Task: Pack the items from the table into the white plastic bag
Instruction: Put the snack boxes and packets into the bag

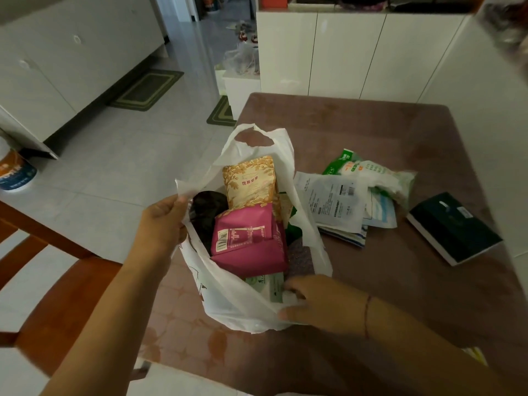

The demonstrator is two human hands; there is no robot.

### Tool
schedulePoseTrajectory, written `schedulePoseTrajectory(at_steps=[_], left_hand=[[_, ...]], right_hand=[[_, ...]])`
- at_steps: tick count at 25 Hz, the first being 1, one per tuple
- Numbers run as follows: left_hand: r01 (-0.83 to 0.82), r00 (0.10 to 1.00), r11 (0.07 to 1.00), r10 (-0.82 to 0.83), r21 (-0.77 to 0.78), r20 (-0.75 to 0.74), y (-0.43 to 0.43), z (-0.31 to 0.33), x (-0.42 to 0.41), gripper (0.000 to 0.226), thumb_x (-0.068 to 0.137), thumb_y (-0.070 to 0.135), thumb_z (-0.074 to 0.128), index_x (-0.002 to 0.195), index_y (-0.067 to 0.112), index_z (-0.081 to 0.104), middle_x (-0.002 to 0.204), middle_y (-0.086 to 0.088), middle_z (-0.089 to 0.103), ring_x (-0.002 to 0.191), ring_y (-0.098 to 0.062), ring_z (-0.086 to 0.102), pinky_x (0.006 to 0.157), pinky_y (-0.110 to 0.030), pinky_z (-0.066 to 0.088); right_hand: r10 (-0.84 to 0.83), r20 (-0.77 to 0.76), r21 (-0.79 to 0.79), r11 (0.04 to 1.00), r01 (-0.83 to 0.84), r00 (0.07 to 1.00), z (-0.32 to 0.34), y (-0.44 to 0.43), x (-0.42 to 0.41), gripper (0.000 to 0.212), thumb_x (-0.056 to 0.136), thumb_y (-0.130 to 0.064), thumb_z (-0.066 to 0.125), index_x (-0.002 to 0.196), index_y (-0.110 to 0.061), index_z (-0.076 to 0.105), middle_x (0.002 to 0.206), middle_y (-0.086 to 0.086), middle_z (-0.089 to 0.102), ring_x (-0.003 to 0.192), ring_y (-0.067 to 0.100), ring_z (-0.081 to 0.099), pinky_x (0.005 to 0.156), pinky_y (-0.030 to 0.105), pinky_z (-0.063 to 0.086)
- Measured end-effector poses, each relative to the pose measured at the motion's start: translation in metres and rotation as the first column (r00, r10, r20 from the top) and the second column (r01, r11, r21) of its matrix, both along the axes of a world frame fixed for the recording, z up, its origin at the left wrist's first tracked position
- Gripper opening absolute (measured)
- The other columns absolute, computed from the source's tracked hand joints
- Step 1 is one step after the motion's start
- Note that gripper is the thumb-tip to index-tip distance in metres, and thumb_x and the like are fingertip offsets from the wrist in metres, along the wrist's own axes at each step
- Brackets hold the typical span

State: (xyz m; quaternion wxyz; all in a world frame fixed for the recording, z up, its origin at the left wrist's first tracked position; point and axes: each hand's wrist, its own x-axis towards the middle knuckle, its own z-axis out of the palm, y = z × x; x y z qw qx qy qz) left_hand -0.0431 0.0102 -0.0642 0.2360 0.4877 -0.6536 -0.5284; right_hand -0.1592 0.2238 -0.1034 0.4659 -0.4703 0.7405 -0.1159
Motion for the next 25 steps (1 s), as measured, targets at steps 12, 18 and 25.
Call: schedulePoseTrajectory(at_steps=[12,18,25], left_hand=[[0.009,1.0,0.999,-0.008,-0.035,0.018,0.007,0.005,0.004,0.02,0.097,0.027,0.043,0.095,0.028,0.063,0.064,0.006,0.064,0.057,-0.007,0.057,0.053,-0.019,0.045],[-0.015,1.0,0.999,0.016,-0.05,0.023,0.006,0.005,0.007,0.016,0.097,0.029,0.043,0.103,0.031,0.059,0.076,0.007,0.058,0.067,-0.011,0.052,0.055,-0.019,0.042],[-0.009,0.997,0.996,0.016,-0.09,0.08,0.0,0.001,0.012,0.026,0.096,0.032,0.047,0.113,0.022,0.064,0.08,0.003,0.06,0.067,-0.007,0.054,0.052,-0.013,0.042]], right_hand=[[-0.111,0.224,-0.089,0.987,0.133,0.968,0.041,0.012,-0.014,0.029,0.092,-0.04,0.046,0.082,-0.02,0.064,0.077,-0.01,0.061,0.072,-0.001,0.056,0.067,0.011,0.044],[-0.116,0.606,-0.495,0.719,0.488,0.787,0.072,0.039,-0.016,0.01,0.075,-0.003,0.069,0.078,-0.013,0.067,0.074,0.002,0.071,0.071,0.012,0.065,0.069,0.021,0.052],[-0.192,0.543,-0.443,0.762,0.473,0.817,0.072,0.05,-0.021,0.069,0.068,-0.022,0.079,0.128,-0.03,0.048,0.11,-0.018,0.062,0.061,0.007,0.048,0.058,0.018,0.047]])
